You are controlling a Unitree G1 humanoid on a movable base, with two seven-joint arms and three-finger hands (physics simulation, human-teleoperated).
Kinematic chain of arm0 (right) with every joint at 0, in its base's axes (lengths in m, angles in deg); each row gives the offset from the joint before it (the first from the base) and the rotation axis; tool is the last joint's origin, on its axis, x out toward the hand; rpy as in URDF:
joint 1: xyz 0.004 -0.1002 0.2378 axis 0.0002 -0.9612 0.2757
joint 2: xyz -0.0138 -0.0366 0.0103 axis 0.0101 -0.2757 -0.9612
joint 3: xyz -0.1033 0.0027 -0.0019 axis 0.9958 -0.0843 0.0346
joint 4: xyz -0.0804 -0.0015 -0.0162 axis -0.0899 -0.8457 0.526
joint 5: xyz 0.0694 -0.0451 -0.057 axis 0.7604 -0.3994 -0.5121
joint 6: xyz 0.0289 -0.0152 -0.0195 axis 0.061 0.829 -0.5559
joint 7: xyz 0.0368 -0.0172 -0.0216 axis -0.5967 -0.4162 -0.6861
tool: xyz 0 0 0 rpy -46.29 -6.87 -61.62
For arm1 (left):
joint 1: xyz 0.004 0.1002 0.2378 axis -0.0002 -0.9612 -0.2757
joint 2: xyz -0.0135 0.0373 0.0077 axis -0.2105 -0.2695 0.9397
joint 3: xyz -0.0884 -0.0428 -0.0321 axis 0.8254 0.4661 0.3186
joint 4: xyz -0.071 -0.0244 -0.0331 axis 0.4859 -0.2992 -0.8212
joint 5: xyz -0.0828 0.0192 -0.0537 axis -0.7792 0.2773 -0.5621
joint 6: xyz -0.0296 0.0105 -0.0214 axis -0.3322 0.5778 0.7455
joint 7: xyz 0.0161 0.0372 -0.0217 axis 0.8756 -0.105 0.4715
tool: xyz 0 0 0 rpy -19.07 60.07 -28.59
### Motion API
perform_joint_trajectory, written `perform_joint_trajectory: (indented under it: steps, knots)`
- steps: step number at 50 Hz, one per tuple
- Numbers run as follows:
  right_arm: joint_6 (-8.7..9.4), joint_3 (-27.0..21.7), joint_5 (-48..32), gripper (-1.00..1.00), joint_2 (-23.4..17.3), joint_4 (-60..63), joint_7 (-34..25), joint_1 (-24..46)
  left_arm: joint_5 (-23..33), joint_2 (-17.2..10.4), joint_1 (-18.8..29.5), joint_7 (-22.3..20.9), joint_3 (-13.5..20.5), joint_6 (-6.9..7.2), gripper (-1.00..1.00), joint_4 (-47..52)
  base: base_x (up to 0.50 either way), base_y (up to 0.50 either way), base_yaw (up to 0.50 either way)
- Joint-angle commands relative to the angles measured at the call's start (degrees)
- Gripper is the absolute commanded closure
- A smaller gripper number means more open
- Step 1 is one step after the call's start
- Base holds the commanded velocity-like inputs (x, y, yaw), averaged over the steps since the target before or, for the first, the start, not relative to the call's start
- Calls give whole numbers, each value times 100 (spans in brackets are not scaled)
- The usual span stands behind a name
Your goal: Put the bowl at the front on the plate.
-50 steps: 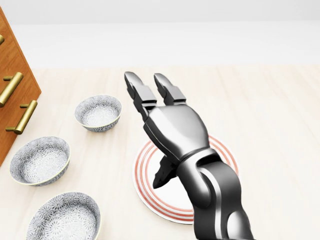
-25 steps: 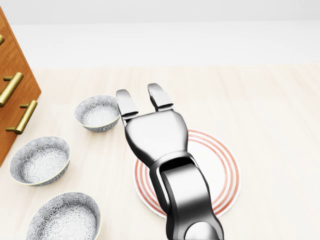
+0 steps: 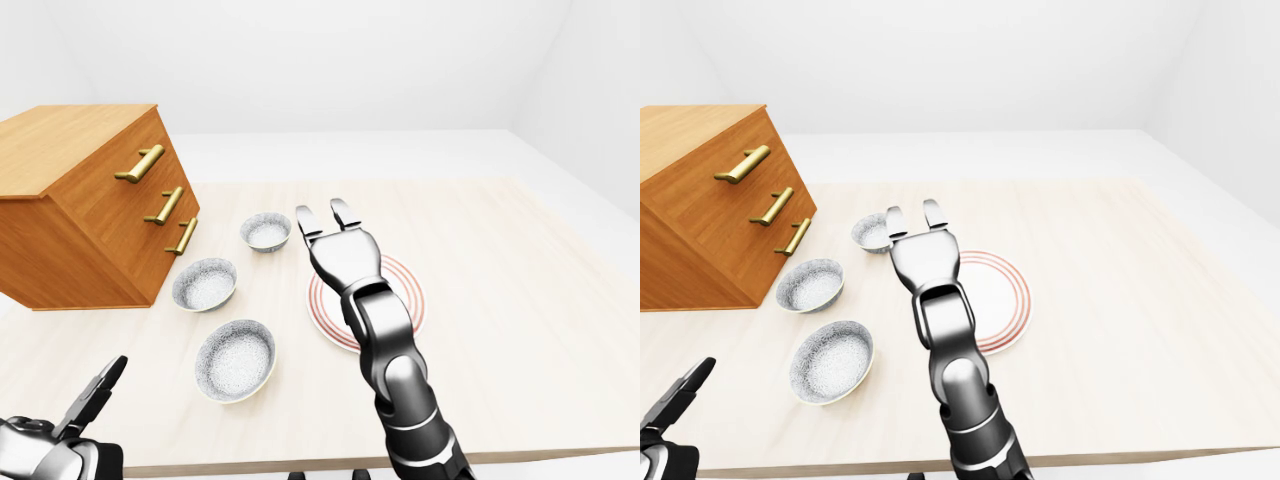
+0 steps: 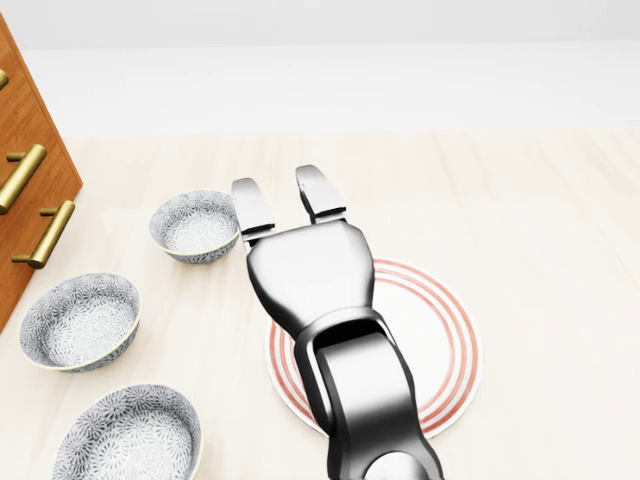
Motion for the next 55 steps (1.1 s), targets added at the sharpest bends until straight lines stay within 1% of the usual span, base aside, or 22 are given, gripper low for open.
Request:
perform_joint_trajectory:
  steps: [1,5,15,16,18,19,21,24,27,32,33,35,37,38,39,43,45,48,49,50,51,55]
  knots:
    - [0,182,-164,-100,77,-141,0,108,4,0,3,0,-5,0,-100,-24,0,0,0]
    - [0,258,-227,-100,88,-189,0,118,-3,-1,-2,0,-8,0,-100,-10,0,0,0]
    - [-16,690,-537,-100,393,323,0,-92,8,-1,1,0,-15,0,-100,-32,0,0,0]
    - [-65,753,-605,-100,446,402,0,-90,-7,0,-16,0,-4,0,-100,25,0,0,0]
    - [-221,843,-708,-100,438,472,0,-163,-1,8,-20,0,7,0,-100,50,0,0,0]
    - [-294,935,-728,-100,495,525,0,-179,3,10,-18,0,10,0,-100,51,0,0,0]
    - [-492,989,-798,-100,505,585,0,-182,16,13,-8,0,9,0,-100,27,0,0,0]
    - [-577,1156,-843,-100,533,705,0,-341,32,9,25,0,2,0,-100,-65,0,0,0]
    - [-537,1320,-775,-100,533,649,0,-566,7,4,-11,0,-4,0,-100,21,0,0,0]
    - [-728,1495,-378,-100,442,221,0,-732,7,10,-20,0,3,0,-100,35,0,0,0]
    - [-714,1489,-358,-100,464,153,0,-715,7,12,-23,0,8,0,-100,59,0,0,0]
    - [-768,1478,-257,-100,472,64,0,-680,13,16,-20,0,15,0,-100,63,0,0,0]
    - [-900,1485,-189,-100,474,-69,0,-626,29,18,-1,0,10,0,-100,31,0,0,0]
    - [-912,1491,-212,-100,478,-96,0,-625,31,15,4,0,6,0,-100,27,0,0,0]
    - [-978,1515,-151,-100,465,-134,0,-650,28,14,-4,0,7,0,-100,43,0,0,0]
    - [-1000,1524,-228,-100,445,-136,0,-644,29,11,-4,0,13,0,-100,34,0,0,0]
    - [-1000,1586,-171,-100,438,-80,0,-723,48,3,37,0,-4,0,-100,-75,0,0,0]
    - [-1000,1632,2,-100,374,-22,0,-659,36,-14,33,0,-32,-4,-100,-113,0,0,0]
    - [-1000,1636,-165,-100,339,-42,0,-616,32,-15,20,0,-33,-1,-100,-99,0,0,0]
    - [-1000,1629,33,-100,379,-46,0,-699,31,-16,19,0,-34,-4,-100,-102,0,0,0]
    - [-1000,1734,-28,-100,381,-34,0,-804,23,-14,5,0,-32,0,-100,-59,0,0,0]
    - [-1000,1904,-50,-100,296,-67,0,-987,28,-9,11,0,-30,0,-100,-62,0,0,0]
